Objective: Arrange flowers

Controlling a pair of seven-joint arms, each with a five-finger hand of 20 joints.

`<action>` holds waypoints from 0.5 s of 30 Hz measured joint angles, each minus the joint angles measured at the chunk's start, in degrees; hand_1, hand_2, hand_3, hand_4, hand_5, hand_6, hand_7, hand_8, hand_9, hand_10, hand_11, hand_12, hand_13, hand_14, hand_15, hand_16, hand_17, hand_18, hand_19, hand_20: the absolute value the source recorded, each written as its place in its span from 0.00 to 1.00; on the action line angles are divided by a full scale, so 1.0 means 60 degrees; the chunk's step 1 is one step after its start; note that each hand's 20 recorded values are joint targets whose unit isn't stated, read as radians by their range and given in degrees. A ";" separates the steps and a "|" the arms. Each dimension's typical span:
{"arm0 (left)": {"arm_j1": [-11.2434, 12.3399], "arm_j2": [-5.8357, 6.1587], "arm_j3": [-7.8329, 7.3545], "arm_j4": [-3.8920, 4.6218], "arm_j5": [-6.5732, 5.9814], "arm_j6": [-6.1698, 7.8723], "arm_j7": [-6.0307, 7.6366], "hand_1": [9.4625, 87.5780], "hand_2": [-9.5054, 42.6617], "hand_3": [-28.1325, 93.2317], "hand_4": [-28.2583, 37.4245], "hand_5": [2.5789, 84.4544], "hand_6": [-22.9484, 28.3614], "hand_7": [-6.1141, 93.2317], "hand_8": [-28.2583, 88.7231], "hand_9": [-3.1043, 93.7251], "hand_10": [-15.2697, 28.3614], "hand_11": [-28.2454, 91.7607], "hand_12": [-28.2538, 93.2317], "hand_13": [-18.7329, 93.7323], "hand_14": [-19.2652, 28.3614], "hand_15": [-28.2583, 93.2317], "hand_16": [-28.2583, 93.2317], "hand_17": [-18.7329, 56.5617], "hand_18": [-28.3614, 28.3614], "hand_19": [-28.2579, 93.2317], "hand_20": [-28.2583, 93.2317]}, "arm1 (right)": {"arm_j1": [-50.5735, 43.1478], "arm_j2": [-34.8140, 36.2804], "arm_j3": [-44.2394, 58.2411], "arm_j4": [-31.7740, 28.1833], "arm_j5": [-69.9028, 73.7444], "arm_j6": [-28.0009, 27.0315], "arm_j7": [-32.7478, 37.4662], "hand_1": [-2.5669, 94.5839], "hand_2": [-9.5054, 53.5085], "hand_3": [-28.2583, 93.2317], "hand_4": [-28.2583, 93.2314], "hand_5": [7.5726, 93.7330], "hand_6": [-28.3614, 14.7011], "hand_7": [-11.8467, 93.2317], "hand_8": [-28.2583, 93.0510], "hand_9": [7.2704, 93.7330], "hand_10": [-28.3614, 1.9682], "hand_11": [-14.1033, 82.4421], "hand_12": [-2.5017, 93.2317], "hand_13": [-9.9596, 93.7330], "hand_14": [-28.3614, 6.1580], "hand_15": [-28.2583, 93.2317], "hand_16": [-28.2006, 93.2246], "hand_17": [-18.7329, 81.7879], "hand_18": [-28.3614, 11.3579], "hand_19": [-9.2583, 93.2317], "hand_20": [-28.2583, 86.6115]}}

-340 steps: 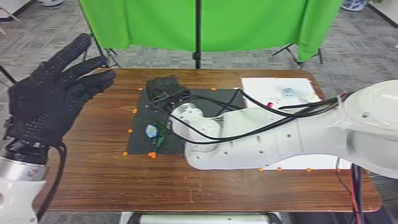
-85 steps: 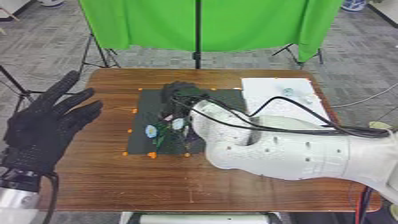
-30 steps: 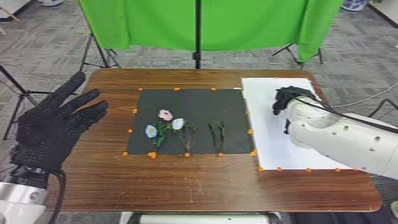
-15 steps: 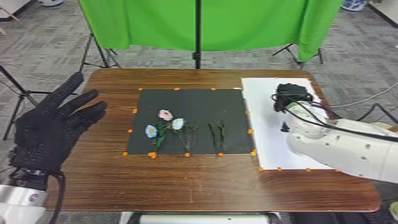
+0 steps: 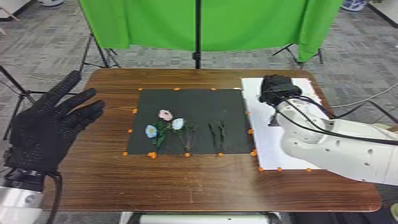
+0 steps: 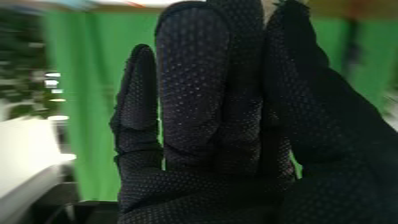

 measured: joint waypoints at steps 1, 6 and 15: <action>-0.0006 0.0010 0.0000 -0.0004 0.0000 0.0000 0.0000 0.16 0.31 0.85 0.02 0.29 0.54 0.22 0.15 0.28 0.76 0.40 0.33 0.32 0.97 0.62 0.17 0.11 0.93 0.67 0.51 | 0.0060 -0.0038 0.0000 -0.0148 -0.0005 0.0047 -0.0186 0.61 0.00 0.75 0.00 0.92 0.80 0.29 0.25 1.00 0.82 0.22 0.33 0.91 0.79 0.67 0.42 0.48 0.35 0.84 0.46; -0.0081 0.0068 0.0010 -0.0004 0.0000 0.0003 -0.0001 0.16 0.31 0.85 0.02 0.29 0.54 0.22 0.15 0.28 0.76 0.40 0.33 0.32 0.97 0.62 0.17 0.11 0.93 0.67 0.51 | 0.0177 -0.0585 0.0159 -0.0797 -0.0007 0.0093 -0.0787 0.60 0.00 0.75 0.00 0.92 0.81 0.29 0.25 1.00 0.82 0.22 0.34 0.90 0.79 0.68 0.42 0.47 0.35 0.84 0.46; -0.0301 0.0306 0.0035 0.0073 -0.0003 -0.0142 0.0051 0.15 0.31 0.85 0.02 0.29 0.54 0.22 0.15 0.28 0.76 0.40 0.33 0.32 0.97 0.62 0.17 0.11 0.93 0.67 0.51 | -0.0455 -0.2017 0.0727 -0.1136 -0.0062 0.0181 -0.0453 0.59 0.00 0.76 0.00 0.92 0.81 0.29 0.25 1.00 0.81 0.22 0.34 0.90 0.79 0.68 0.42 0.47 0.35 0.84 0.47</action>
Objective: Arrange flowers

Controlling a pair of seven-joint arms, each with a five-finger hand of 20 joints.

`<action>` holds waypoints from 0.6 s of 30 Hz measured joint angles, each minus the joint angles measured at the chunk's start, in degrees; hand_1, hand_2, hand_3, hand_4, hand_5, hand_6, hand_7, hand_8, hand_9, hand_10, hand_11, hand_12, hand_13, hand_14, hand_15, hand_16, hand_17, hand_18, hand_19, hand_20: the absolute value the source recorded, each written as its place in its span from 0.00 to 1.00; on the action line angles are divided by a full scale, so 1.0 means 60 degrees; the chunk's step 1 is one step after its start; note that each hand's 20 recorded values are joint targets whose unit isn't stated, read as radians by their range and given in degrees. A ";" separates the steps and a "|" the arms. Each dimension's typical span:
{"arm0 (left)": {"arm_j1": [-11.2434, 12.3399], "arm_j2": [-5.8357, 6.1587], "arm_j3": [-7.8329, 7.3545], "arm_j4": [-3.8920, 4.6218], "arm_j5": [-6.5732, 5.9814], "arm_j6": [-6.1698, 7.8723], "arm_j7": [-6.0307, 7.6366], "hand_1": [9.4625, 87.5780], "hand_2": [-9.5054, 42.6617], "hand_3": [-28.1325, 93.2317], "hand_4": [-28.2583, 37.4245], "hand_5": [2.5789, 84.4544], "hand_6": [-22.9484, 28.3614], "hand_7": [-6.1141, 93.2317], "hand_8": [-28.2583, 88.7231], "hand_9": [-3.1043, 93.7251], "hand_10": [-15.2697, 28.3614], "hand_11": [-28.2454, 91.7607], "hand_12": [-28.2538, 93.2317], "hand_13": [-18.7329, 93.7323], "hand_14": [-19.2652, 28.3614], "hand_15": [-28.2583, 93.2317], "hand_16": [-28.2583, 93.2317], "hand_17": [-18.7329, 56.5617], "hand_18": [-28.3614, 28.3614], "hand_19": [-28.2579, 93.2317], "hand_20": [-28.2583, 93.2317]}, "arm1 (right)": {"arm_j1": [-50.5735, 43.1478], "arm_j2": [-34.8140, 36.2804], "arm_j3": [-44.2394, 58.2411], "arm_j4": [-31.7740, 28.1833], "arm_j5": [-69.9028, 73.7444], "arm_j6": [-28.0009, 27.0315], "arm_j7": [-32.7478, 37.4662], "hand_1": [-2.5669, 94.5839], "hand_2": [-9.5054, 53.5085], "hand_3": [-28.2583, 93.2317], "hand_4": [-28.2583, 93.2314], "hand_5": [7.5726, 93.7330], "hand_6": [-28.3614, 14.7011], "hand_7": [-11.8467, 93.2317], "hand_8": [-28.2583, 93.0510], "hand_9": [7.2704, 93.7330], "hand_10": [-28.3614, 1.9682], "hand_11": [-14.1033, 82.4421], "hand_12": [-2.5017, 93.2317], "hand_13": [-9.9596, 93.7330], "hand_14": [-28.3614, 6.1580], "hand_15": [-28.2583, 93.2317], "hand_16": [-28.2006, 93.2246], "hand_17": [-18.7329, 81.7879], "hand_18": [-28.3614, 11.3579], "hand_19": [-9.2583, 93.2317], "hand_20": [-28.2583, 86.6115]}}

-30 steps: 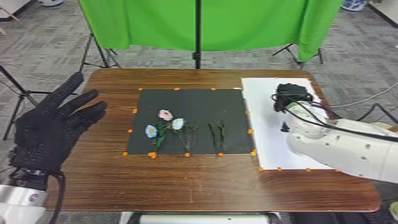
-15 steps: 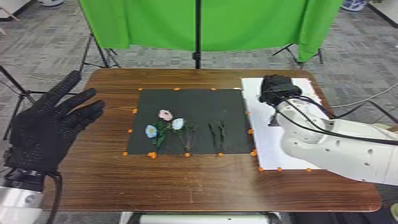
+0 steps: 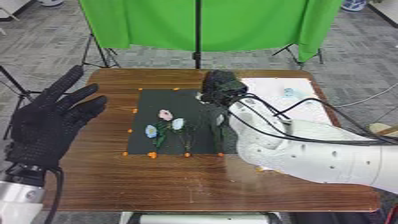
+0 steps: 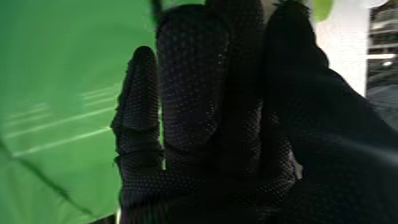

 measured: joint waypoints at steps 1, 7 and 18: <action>-0.0024 0.0029 0.0000 0.0015 0.0000 -0.0025 0.0007 0.15 0.31 0.85 0.02 0.29 0.54 0.22 0.15 0.28 0.76 0.40 0.33 0.32 0.97 0.62 0.17 0.11 0.93 0.67 0.51 | 0.0081 -0.0108 -0.0257 -0.0009 0.0012 0.0061 0.0087 0.59 0.00 0.76 0.00 0.92 0.81 0.29 0.25 1.00 0.82 0.21 0.34 0.90 0.79 0.68 0.42 0.47 0.35 0.84 0.47; -0.0218 0.0199 0.0067 0.0154 0.0000 -0.0160 0.0100 0.15 0.31 0.85 0.02 0.29 0.54 0.22 0.15 0.28 0.76 0.40 0.33 0.32 0.97 0.62 0.17 0.11 0.93 0.67 0.51 | 0.0166 -0.0526 -0.0809 0.0044 0.0023 0.0196 0.0457 0.59 0.00 0.77 0.00 0.91 0.80 0.30 0.25 1.00 0.82 0.21 0.34 0.90 0.78 0.68 0.42 0.47 0.34 0.84 0.47; -0.0355 0.0359 0.0122 0.0257 0.0000 -0.0248 0.0164 0.16 0.31 0.85 0.02 0.29 0.54 0.22 0.15 0.28 0.76 0.40 0.33 0.32 0.97 0.62 0.17 0.11 0.93 0.67 0.51 | 0.0249 -0.0859 -0.1238 0.0498 0.0173 0.0265 0.0778 0.58 0.00 0.77 0.00 0.90 0.80 0.30 0.25 1.00 0.80 0.22 0.34 0.89 0.77 0.69 0.41 0.46 0.33 0.85 0.47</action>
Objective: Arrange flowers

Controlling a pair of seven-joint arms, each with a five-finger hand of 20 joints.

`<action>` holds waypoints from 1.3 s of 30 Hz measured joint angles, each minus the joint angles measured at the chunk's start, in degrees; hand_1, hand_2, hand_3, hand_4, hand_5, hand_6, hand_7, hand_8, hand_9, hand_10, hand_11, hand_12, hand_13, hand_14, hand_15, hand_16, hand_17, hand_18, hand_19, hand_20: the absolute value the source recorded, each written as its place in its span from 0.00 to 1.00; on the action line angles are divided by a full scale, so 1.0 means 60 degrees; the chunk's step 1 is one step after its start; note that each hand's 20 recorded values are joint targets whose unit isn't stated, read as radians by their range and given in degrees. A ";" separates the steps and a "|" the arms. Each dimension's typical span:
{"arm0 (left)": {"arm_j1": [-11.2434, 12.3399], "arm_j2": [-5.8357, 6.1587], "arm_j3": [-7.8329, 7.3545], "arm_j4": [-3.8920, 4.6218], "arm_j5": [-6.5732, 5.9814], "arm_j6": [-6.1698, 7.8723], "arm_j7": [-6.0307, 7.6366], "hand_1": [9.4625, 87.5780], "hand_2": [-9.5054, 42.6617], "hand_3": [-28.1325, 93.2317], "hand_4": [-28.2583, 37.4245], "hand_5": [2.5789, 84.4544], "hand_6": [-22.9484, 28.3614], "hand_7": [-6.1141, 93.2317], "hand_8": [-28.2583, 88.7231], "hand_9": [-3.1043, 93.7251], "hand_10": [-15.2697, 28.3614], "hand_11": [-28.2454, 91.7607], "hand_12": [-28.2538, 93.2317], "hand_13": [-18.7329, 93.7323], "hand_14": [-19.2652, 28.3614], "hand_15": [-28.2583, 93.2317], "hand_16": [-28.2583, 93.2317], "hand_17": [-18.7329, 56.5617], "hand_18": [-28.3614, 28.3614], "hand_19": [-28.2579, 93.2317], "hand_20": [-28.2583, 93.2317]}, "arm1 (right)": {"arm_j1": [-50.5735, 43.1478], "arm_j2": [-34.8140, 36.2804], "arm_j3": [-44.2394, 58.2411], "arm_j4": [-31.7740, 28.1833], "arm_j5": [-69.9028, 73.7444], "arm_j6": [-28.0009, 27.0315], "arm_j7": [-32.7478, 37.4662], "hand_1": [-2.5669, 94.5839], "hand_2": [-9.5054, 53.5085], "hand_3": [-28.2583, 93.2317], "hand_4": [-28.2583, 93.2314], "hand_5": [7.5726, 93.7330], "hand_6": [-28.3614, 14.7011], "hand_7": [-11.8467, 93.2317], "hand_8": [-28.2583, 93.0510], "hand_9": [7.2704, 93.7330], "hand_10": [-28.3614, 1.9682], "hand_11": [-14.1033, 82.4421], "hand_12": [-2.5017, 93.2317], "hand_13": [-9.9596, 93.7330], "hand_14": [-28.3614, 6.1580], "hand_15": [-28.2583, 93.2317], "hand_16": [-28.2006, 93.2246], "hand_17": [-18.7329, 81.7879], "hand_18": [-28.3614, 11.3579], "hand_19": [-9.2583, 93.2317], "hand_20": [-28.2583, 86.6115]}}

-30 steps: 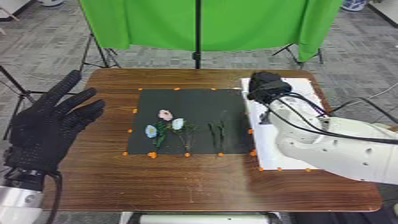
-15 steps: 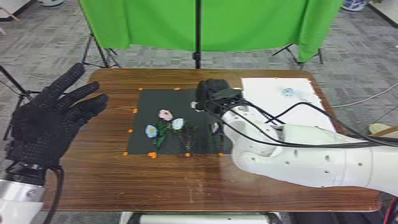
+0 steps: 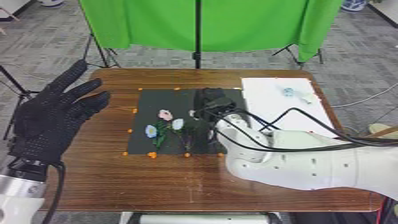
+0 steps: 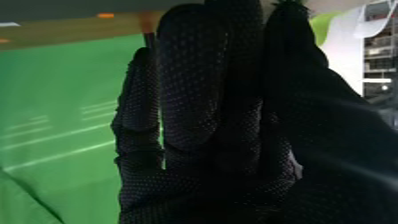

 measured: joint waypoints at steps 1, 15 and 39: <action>-0.0020 0.0014 0.0003 0.0009 0.0000 -0.0004 0.0000 0.16 0.31 0.85 0.02 0.29 0.54 0.22 0.15 0.28 0.76 0.40 0.33 0.32 0.97 0.62 0.17 0.11 0.93 0.67 0.51 | 0.0011 -0.0041 -0.0026 0.0039 0.0029 -0.0001 0.0014 0.58 0.00 0.76 0.00 0.89 0.80 0.30 0.25 1.00 0.79 0.23 0.34 0.89 0.77 0.69 0.41 0.46 0.33 0.85 0.47; -0.0193 0.0075 0.0041 0.0069 0.0000 -0.0058 -0.0011 0.16 0.31 0.85 0.02 0.29 0.54 0.22 0.15 0.28 0.76 0.40 0.33 0.32 0.97 0.62 0.17 0.11 0.93 0.67 0.51 | 0.0256 -0.0544 -0.0465 0.0130 0.0062 -0.0256 0.0146 0.55 0.00 0.77 0.00 0.83 0.75 0.29 0.23 0.96 0.73 0.29 0.33 0.86 0.74 0.72 0.41 0.45 0.30 0.85 0.48; -0.0180 -0.0044 0.0032 0.0069 0.0001 -0.0054 -0.0231 0.16 0.31 0.85 0.02 0.29 0.54 0.22 0.15 0.28 0.76 0.40 0.33 0.32 0.97 0.62 0.17 0.11 0.93 0.67 0.51 | 0.0076 -0.0456 -0.0222 -0.0178 0.0054 -0.0940 0.0284 0.43 0.00 0.84 0.00 0.69 0.71 0.28 0.12 0.87 0.64 0.43 0.20 0.82 0.67 0.76 0.38 0.44 0.22 0.85 0.48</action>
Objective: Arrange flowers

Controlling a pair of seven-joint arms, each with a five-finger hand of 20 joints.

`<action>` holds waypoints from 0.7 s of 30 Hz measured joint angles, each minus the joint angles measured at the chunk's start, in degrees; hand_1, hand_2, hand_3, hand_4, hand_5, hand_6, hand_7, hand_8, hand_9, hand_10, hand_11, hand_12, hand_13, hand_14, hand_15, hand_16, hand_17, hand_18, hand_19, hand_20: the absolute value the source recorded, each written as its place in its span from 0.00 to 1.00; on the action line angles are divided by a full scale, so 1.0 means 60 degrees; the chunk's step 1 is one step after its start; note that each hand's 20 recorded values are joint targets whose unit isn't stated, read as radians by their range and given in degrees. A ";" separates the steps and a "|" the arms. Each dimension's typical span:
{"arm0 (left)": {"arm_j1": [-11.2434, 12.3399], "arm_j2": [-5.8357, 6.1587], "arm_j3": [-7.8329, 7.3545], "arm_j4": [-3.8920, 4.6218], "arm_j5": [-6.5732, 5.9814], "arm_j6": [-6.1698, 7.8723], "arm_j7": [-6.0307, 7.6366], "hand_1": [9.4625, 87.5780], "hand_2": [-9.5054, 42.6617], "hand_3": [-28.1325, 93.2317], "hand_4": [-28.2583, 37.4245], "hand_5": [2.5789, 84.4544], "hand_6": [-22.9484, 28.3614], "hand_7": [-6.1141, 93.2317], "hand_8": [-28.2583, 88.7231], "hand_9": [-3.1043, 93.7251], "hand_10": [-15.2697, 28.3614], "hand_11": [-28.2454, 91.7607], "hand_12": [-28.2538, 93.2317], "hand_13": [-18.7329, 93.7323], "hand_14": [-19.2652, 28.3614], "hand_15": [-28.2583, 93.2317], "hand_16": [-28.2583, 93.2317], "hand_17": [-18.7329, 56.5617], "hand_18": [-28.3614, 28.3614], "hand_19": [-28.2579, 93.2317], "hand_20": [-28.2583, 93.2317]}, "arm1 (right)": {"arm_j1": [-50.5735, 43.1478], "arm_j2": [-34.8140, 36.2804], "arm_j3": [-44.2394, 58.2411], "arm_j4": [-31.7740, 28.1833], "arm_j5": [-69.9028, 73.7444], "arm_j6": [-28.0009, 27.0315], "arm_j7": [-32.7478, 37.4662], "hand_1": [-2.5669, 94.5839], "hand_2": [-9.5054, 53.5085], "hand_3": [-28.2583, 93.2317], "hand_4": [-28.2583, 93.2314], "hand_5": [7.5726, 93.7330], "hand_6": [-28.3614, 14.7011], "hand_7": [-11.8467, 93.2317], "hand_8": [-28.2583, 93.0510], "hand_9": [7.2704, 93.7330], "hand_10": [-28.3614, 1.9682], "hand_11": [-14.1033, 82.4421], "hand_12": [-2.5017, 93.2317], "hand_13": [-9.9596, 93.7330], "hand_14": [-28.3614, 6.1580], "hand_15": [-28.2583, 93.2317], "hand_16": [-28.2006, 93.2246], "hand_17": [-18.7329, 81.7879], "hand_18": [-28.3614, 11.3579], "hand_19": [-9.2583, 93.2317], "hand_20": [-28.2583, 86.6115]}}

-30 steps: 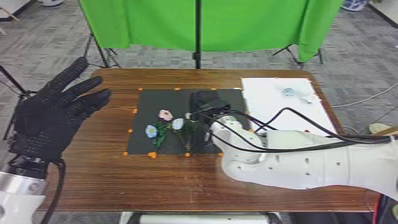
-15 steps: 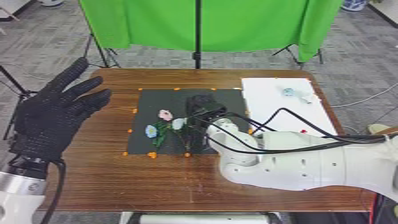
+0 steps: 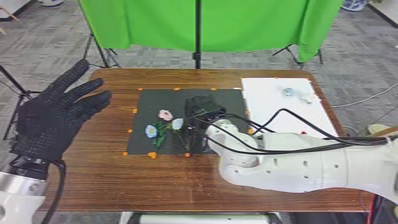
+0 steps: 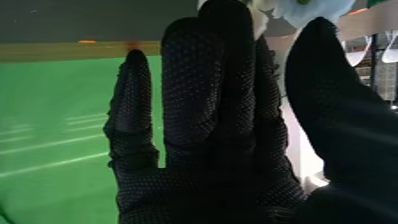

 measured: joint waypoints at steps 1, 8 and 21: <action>0.0000 -0.0017 0.0000 0.0000 0.0001 0.0000 -0.0024 0.16 0.31 0.85 0.02 0.29 0.54 0.22 0.15 0.28 0.76 0.40 0.33 0.32 0.96 0.62 0.17 0.11 0.93 0.67 0.51 | -0.0008 0.0023 0.0011 -0.0042 -0.0001 -0.0012 0.0000 0.43 0.00 0.84 0.00 0.70 0.71 0.28 0.13 0.87 0.64 0.43 0.20 0.82 0.67 0.76 0.38 0.44 0.22 0.85 0.48; 0.0021 -0.0166 -0.0022 -0.0014 0.0001 0.0012 -0.0216 0.16 0.31 0.85 0.02 0.29 0.54 0.22 0.15 0.28 0.76 0.40 0.33 0.32 0.97 0.63 0.17 0.11 0.93 0.67 0.51 | -0.0203 0.0233 0.0318 -0.0369 -0.0045 -0.0110 -0.0003 0.42 0.00 0.83 0.00 0.70 0.70 0.27 0.13 0.87 0.63 0.43 0.20 0.82 0.66 0.76 0.38 0.44 0.21 0.85 0.48; 0.1148 -0.0686 -0.0428 -0.0376 -0.0074 0.0487 0.0129 0.15 0.31 0.85 0.00 0.29 0.54 0.22 0.15 0.28 0.76 0.40 0.33 0.32 0.97 0.62 0.17 0.11 0.93 0.67 0.51 | -0.0471 0.0748 0.0976 -0.1001 0.0007 -0.0267 -0.0387 0.42 0.00 0.82 0.00 0.68 0.68 0.26 0.13 0.86 0.60 0.43 0.20 0.81 0.63 0.76 0.38 0.44 0.19 0.85 0.48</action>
